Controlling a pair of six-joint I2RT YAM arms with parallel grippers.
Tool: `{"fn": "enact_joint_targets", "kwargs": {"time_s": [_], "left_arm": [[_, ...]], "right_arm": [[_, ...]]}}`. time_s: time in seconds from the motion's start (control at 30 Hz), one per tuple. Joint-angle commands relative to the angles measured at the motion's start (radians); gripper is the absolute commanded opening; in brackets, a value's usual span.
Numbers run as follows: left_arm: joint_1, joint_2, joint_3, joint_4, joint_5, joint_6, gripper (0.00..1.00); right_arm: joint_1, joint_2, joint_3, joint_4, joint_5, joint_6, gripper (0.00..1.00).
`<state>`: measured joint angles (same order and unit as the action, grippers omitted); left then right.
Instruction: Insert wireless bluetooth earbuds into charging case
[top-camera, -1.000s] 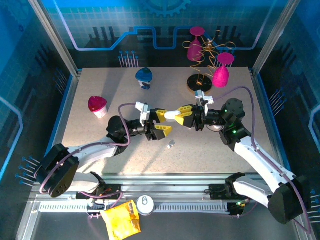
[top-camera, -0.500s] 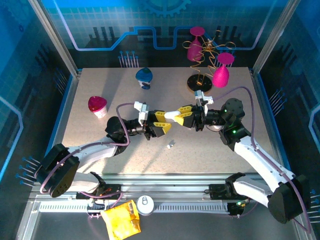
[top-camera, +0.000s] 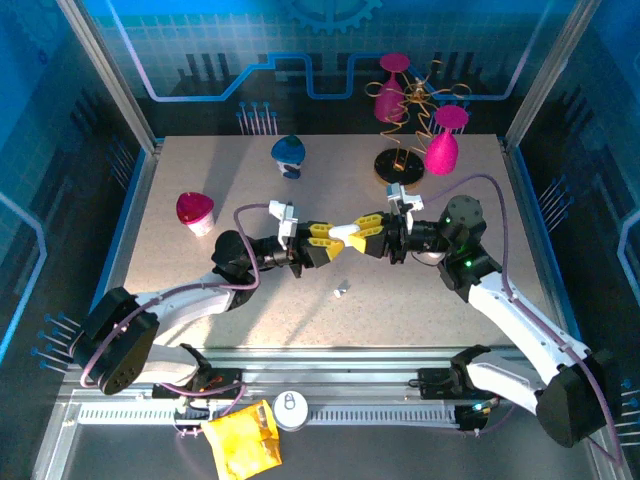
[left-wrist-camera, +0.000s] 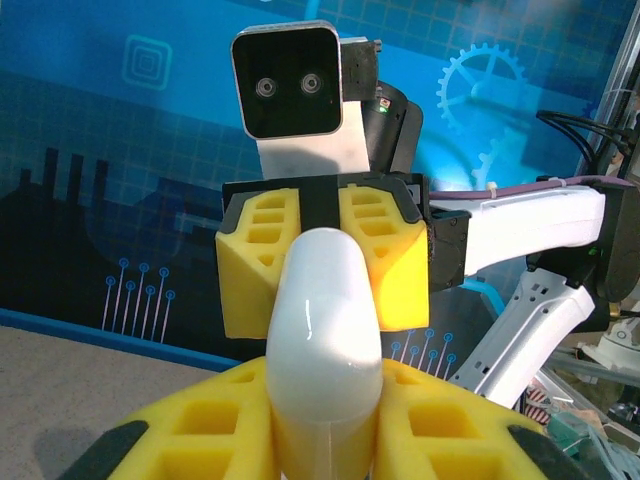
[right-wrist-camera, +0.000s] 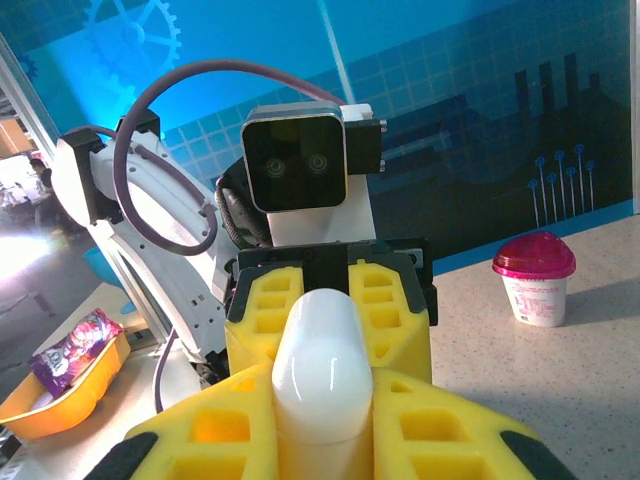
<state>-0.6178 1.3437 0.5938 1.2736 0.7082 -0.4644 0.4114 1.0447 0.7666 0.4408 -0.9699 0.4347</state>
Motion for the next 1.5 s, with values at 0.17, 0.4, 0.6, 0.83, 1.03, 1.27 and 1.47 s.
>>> {"fn": "enact_joint_targets", "kwargs": {"time_s": [0.17,0.4,0.6,0.83,1.03,1.27,1.47], "left_arm": [[0.009,-0.022,0.018,-0.046,0.016,0.098,0.20],[0.009,-0.054,0.014,-0.107,0.051,0.153,0.20],[0.009,-0.069,0.000,-0.125,0.057,0.185,0.20],[0.012,-0.098,-0.013,-0.202,0.041,0.266,0.20],[0.044,-0.118,-0.036,-0.225,0.013,0.311,0.20],[0.078,-0.175,-0.057,-0.319,-0.041,0.425,0.20],[0.079,-0.175,-0.066,-0.324,-0.045,0.476,0.19]], "right_arm": [[0.009,-0.030,0.060,-0.180,0.125,-0.096,0.62],[0.011,-0.031,0.095,-0.286,0.294,-0.085,0.63],[0.012,-0.022,0.107,-0.316,0.324,-0.079,0.65],[0.013,-0.054,0.133,-0.302,0.274,-0.080,0.76],[0.012,-0.125,0.119,-0.306,0.332,-0.068,0.91],[-0.052,-0.163,0.046,-0.395,0.613,-0.009,1.00],[-0.104,-0.043,0.034,-0.601,0.852,0.086,0.93]]}}
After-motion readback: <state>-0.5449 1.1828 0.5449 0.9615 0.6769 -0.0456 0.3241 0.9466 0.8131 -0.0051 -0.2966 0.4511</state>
